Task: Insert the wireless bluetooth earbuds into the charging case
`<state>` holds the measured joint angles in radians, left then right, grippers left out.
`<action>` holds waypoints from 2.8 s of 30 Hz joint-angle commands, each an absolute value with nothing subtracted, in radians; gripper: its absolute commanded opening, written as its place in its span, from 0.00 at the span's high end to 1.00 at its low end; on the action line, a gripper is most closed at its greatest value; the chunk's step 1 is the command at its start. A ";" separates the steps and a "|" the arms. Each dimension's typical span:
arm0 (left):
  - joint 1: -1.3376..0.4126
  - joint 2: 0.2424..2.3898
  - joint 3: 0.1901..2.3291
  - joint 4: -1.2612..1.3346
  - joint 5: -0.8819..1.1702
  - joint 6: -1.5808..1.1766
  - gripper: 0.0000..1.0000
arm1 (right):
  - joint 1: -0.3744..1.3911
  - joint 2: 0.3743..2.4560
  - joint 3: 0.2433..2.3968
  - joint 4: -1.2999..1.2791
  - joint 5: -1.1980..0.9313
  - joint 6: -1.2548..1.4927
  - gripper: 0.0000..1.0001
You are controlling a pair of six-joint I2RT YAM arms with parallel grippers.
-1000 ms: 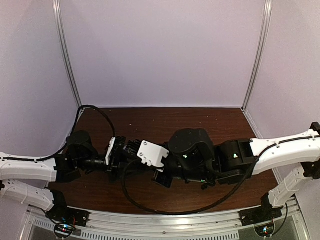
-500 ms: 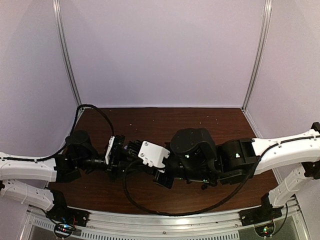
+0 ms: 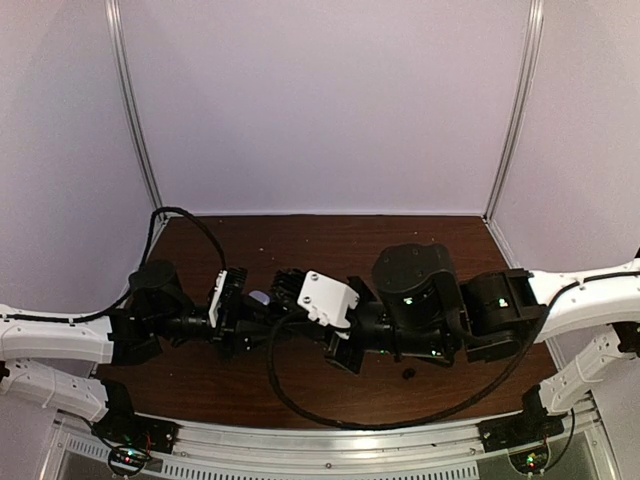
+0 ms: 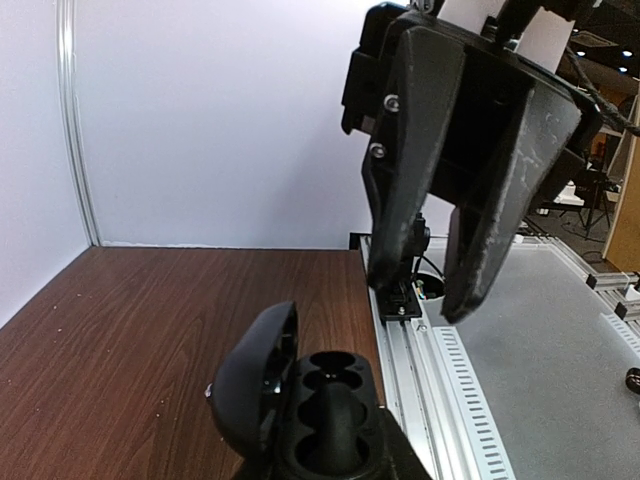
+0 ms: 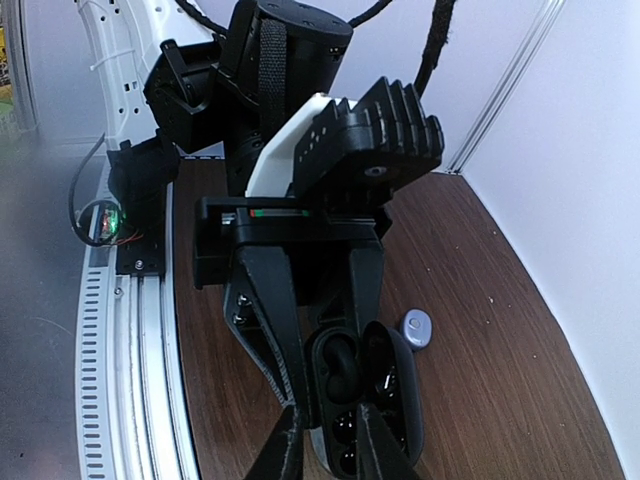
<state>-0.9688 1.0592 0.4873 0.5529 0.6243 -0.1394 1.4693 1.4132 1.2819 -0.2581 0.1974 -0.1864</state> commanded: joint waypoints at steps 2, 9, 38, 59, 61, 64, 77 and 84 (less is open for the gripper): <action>-0.968 1.063 0.514 0.611 0.627 -0.124 1.00 | 1.470 1.438 1.292 -0.253 0.200 -0.185 0.82; -0.967 1.061 0.515 0.609 0.630 -0.124 1.00 | 1.458 1.454 1.299 -0.237 0.215 -0.176 0.85; -0.967 1.094 0.537 0.594 0.642 -0.103 1.00 | 1.402 1.488 1.286 -0.221 0.169 -0.170 0.96; -0.966 1.097 0.515 0.595 0.574 -0.127 1.00 | 1.401 1.427 1.289 -0.274 0.156 -0.116 0.86; -0.966 1.106 0.515 0.593 0.562 -0.128 1.00 | 1.398 1.396 1.296 -0.280 0.155 -0.103 0.83; -0.966 1.120 0.516 0.591 0.540 -0.130 1.00 | 1.395 1.343 1.284 -0.285 0.141 -0.068 0.72; -0.942 1.144 0.487 0.627 0.527 -0.161 1.00 | 1.158 1.058 0.982 -0.487 0.040 0.335 0.63; -0.938 1.143 0.477 0.652 0.554 -0.172 1.00 | 0.986 1.116 0.863 -0.639 -0.037 0.388 0.70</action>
